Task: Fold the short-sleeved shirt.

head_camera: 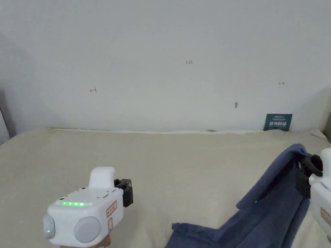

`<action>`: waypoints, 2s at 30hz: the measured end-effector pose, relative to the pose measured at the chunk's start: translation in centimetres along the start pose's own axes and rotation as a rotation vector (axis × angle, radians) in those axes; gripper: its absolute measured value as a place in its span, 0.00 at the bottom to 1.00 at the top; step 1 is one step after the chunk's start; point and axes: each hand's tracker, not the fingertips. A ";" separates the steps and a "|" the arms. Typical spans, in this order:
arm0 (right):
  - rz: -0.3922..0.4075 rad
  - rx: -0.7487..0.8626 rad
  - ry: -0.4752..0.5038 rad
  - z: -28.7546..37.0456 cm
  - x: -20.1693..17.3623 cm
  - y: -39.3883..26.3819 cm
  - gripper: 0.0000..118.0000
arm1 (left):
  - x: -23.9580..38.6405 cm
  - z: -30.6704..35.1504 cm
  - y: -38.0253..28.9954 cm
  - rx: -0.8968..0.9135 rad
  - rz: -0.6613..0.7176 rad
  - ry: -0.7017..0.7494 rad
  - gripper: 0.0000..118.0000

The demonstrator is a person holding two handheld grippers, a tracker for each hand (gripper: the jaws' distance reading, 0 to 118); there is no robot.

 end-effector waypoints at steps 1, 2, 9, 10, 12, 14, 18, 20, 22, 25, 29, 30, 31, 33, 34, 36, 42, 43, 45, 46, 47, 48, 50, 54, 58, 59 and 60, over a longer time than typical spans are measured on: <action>-0.030 -0.022 -0.014 0.7 0.2 -1.8 0.02 | 0.4 -1.2 -0.8 -0.032 -0.019 -0.002 0.06; -0.052 -0.042 -0.027 1.0 0.4 -3.2 0.02 | 0.7 -2.2 -1.4 -0.050 -0.032 -0.005 0.06; -0.082 -0.219 -0.042 -0.7 0.5 -11.8 0.02 | 4.5 -12.1 -4.9 -0.240 -0.150 -0.043 0.06; -0.089 -0.231 -0.044 -1.3 0.4 -12.6 0.02 | 5.2 -13.7 -5.5 -0.257 -0.169 -0.070 0.06; -0.110 -0.251 -0.023 -2.3 0.3 -13.7 0.02 | 6.7 -16.2 -6.4 -0.287 -0.218 -0.087 0.19; -0.112 -0.271 -0.010 -3.6 -0.1 -14.6 0.02 | 7.7 -18.8 -7.1 -0.380 -0.221 -0.094 0.79; -0.112 -0.299 0.019 -5.7 -0.8 -16.3 0.02 | 7.7 -26.1 -11.9 -0.470 -0.297 -0.047 1.00; -0.117 -0.314 0.039 -6.4 -1.1 -17.0 0.02 | 8.2 -28.7 -14.3 -0.511 -0.365 -0.034 1.00; -0.126 -0.325 0.046 -7.1 -1.3 -17.6 0.02 | 10.8 -27.3 -10.3 -0.528 -0.401 -0.083 1.00; -0.137 -0.341 0.052 -7.7 -1.4 -18.4 0.02 | 9.4 -30.9 -11.7 -0.522 -0.361 -0.073 1.00; -0.145 -0.351 0.058 -7.8 -1.7 -19.0 0.02 | 10.7 -28.0 -11.5 -0.463 -0.460 -0.108 0.72; -0.150 -0.353 0.062 -7.8 -1.8 -19.1 0.02 | 11.2 -27.0 -11.5 -0.441 -0.478 -0.124 0.48; -0.156 -0.351 0.067 -7.6 -2.0 -19.2 0.02 | 11.8 -25.8 -11.7 -0.436 -0.475 -0.163 0.25; -0.165 -0.356 0.070 -7.5 -2.1 -19.2 0.02 | 11.3 -27.1 -12.4 -0.444 -0.499 -0.194 0.05; -0.168 -0.357 0.072 -7.4 -2.2 -19.2 0.02 | 11.6 -26.9 -12.6 -0.443 -0.524 -0.171 0.05; -0.166 -0.360 0.068 -6.9 -2.3 -19.0 0.02 | 11.6 -26.2 -12.4 -0.419 -0.507 -0.150 0.05; -0.179 -0.324 0.030 -4.7 -1.5 -17.5 0.02 | 10.7 -16.5 -10.4 -0.186 -0.337 -0.113 0.05; -0.193 -0.300 0.022 -4.0 -1.2 -16.7 0.02 | 10.0 -14.4 -9.6 -0.144 -0.317 -0.113 0.05; -0.218 -0.249 0.007 -2.9 -0.8 -15.2 0.02 | 9.0 -10.3 -7.9 -0.077 -0.304 -0.090 0.05; -0.225 -0.227 -0.005 -2.4 -0.6 -14.2 0.02 | 8.4 -8.3 -6.9 -0.037 -0.306 -0.071 0.05; -0.227 -0.204 -0.009 -2.0 -0.5 -13.2 0.02 | 7.8 -6.5 -5.8 -0.013 -0.295 -0.069 0.05; -0.227 -0.185 -0.007 -1.6 -0.4 -12.1 0.02 | 7.1 -4.7 -4.5 0.007 -0.282 -0.064 0.05; -0.201 -0.131 -0.004 -0.9 -0.3 -9.8 0.02 | 5.6 -1.4 -1.5 0.043 -0.215 -0.064 0.05; -0.210 -0.025 -0.003 -0.9 -0.2 -3.8 0.02 | 3.1 4.8 4.6 0.144 -0.164 0.002 0.05; -0.206 0.066 0.013 -1.2 -0.5 3.1 0.02 | 0.7 10.5 10.5 0.290 -0.093 0.014 0.05; -0.200 0.100 0.018 -1.3 -0.5 4.7 0.02 | 0.3 11.5 11.6 0.313 -0.090 0.015 0.05; -0.198 0.119 0.012 -1.3 -0.6 6.3 0.02 | -0.1 12.7 13.0 0.329 -0.099 0.032 0.05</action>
